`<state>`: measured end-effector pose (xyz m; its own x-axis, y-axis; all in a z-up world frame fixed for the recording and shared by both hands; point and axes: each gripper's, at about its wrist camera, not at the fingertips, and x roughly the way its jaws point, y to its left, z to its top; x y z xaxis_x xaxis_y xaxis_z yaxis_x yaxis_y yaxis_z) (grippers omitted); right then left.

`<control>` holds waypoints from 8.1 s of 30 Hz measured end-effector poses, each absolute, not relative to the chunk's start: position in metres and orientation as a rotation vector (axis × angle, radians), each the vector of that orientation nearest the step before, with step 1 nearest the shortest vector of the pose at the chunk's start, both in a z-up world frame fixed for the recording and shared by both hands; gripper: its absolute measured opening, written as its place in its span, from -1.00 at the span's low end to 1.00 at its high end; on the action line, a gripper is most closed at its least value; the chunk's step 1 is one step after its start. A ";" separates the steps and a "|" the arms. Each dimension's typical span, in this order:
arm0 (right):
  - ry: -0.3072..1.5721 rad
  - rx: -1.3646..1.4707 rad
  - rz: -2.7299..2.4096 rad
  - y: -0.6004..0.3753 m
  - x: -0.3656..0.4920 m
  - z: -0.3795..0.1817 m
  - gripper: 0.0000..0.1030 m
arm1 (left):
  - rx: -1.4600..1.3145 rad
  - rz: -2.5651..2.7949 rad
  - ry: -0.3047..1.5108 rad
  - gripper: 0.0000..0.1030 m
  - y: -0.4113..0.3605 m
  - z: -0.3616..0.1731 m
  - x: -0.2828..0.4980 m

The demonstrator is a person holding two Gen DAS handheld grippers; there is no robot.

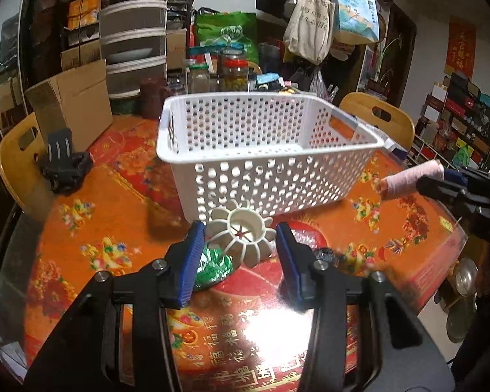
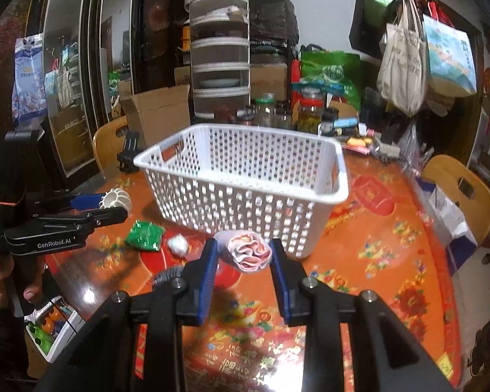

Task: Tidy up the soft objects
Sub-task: 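Carry the ball and towel into the basket and open both tools, then grasp the green plastic packet with the left tool while the right tool grasps the black knit bundle, then carry the green packet and black bundle over the basket with both tools, then open the left tool to drop the green packet while the right tool drops the black bundle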

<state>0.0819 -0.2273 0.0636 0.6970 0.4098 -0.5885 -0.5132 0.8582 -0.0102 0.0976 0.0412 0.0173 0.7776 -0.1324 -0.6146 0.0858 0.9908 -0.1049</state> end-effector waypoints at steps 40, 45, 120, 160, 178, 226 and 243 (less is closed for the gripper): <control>0.923 -0.288 0.353 -0.172 0.295 0.042 -0.41 | -0.041 -0.078 1.046 -0.18 0.017 0.006 0.352; 0.966 -0.311 0.339 -0.170 0.306 0.024 -0.41 | -0.024 -0.069 1.086 -0.17 0.011 -0.012 0.358; 0.765 -0.070 0.507 -0.188 0.079 -0.030 0.98 | -0.183 0.059 0.892 1.00 0.081 -0.071 0.141; 0.739 -0.049 0.429 -0.244 0.079 -0.016 0.14 | -0.095 0.030 0.870 0.40 0.049 -0.087 0.159; 0.710 -0.069 0.412 -0.245 0.082 -0.008 0.14 | -0.104 -0.005 0.673 0.39 0.047 -0.028 0.102; 0.801 -0.280 0.363 -0.177 0.293 0.065 0.14 | -0.058 -0.008 0.883 0.40 0.030 0.071 0.324; 0.929 -0.366 0.380 -0.154 0.296 0.020 0.14 | 0.008 0.017 1.014 0.41 0.015 0.008 0.345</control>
